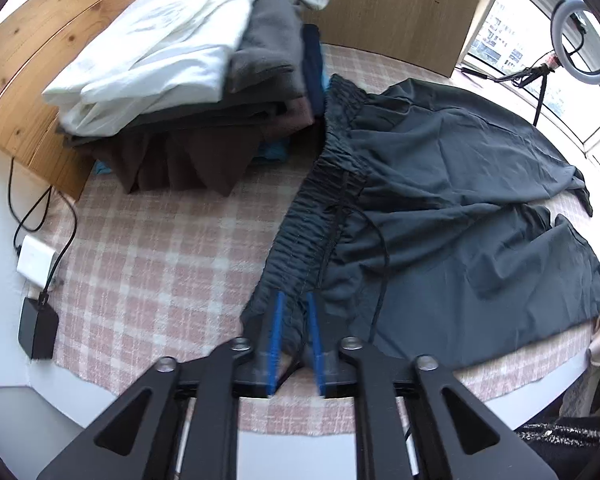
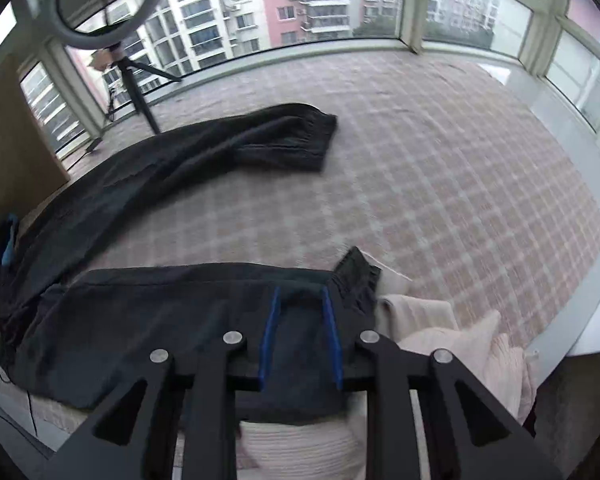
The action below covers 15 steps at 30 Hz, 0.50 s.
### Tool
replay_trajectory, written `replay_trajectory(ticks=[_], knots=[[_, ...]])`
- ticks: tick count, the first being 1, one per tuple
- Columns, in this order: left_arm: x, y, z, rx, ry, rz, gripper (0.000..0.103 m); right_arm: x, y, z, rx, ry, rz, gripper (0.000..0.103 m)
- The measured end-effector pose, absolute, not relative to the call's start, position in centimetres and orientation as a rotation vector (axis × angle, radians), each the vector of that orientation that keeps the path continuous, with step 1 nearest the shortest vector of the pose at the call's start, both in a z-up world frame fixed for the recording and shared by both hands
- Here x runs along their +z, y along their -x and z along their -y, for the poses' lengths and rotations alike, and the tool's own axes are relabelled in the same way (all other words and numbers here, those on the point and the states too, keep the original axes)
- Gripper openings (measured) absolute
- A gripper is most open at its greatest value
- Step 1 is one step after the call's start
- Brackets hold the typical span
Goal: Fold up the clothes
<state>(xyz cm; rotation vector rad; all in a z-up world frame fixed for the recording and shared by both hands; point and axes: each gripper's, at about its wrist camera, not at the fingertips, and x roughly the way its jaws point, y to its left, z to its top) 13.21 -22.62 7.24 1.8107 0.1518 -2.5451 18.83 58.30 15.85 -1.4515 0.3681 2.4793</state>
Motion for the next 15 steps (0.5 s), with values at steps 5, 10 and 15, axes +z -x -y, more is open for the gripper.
replay_trajectory(ticks=[5,10,15], knots=[[8.2,-14.3,24.4,-2.564,-1.770,-0.249,0.019,18.4,-17.1,-53.9,2.614,1.462,-0.468,0.029],[12.1,-12.3,23.6,-2.742,-1.678,-0.182,0.019,21.0,-15.9,-51.7,2.653,1.397,-0.548,0.029],[13.2,-5.8,20.7,-2.882,-1.645,0.018,0.030,22.6,-14.5,-51.3,2.623,1.367,-0.614,0.031]])
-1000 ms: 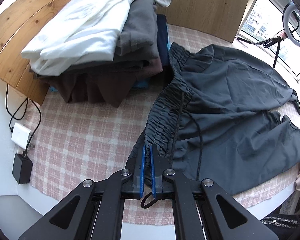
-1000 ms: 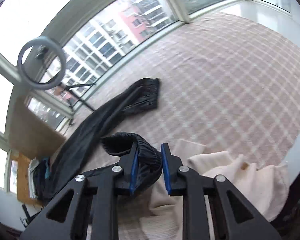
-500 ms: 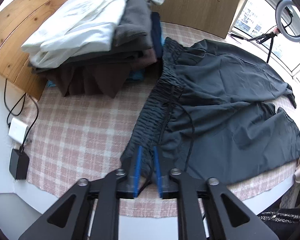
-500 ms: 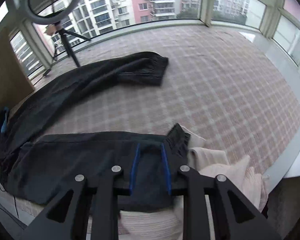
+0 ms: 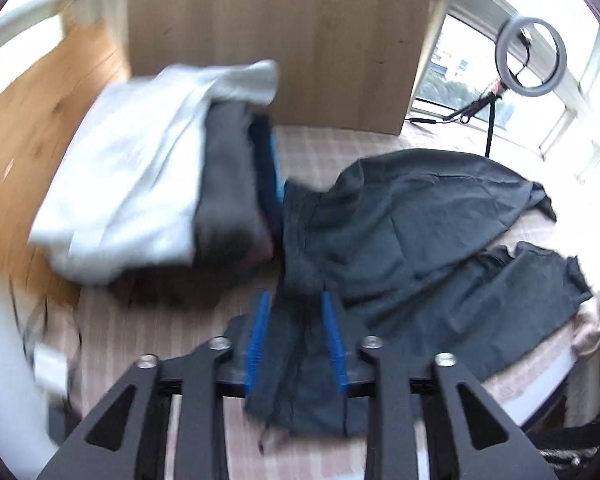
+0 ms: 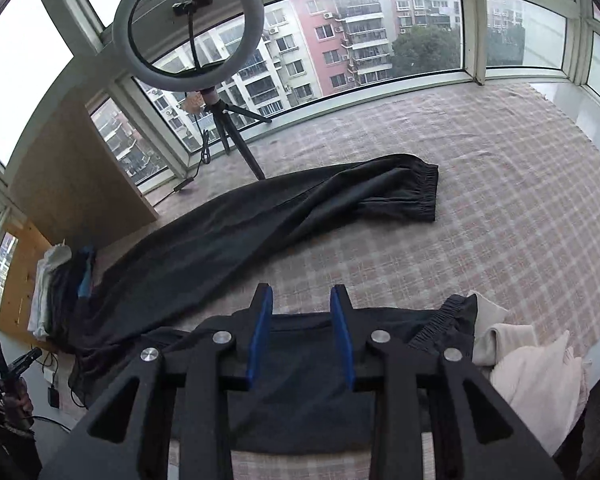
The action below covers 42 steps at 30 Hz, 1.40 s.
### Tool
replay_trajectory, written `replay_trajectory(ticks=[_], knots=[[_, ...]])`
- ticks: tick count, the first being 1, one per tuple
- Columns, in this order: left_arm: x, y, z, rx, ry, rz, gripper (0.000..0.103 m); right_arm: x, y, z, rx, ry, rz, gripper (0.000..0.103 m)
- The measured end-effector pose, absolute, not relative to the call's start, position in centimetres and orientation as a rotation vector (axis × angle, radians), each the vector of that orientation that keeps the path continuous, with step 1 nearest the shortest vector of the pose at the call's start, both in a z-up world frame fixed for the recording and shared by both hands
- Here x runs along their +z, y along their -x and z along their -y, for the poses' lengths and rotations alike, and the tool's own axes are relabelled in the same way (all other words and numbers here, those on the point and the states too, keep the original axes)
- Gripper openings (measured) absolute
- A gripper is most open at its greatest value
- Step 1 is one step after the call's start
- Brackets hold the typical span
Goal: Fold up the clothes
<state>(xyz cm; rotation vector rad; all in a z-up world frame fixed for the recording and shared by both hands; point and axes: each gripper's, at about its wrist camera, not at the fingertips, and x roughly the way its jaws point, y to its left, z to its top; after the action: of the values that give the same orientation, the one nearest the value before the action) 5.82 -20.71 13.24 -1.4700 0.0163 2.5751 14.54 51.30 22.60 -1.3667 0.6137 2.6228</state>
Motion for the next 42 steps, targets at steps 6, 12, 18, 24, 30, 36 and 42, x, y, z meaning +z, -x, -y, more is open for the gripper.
replay_trajectory(ticks=[6,12,18,24,30,36,42], knots=[[10.9,1.2,17.3,2.542,1.484,-0.006,0.030,23.1,-13.5,-55.0,2.514,1.364,-0.654,0.043],[9.7,2.6,15.0,2.620,1.569,0.036,0.030,20.4,-9.0,-61.8,2.482,1.397,-0.552,0.054],[9.9,1.6,13.3,2.694,1.673,0.061,0.030,11.9,-1.0,-70.3,2.417,1.458,-0.580,0.054],[10.1,0.3,13.1,2.748,1.753,0.063,0.030,5.1,4.9,-74.2,2.417,1.511,-0.537,0.054],[9.0,2.2,13.0,2.744,1.794,-0.038,0.036,2.7,6.3,-72.9,2.482,1.576,-0.449,0.055],[6.4,5.7,13.2,2.702,1.831,-0.184,0.039,2.6,6.4,-71.4,2.503,1.567,-0.297,0.035],[4.1,8.0,14.3,2.628,1.891,-0.236,0.039,2.7,6.6,-70.8,2.475,1.565,-0.257,0.030]])
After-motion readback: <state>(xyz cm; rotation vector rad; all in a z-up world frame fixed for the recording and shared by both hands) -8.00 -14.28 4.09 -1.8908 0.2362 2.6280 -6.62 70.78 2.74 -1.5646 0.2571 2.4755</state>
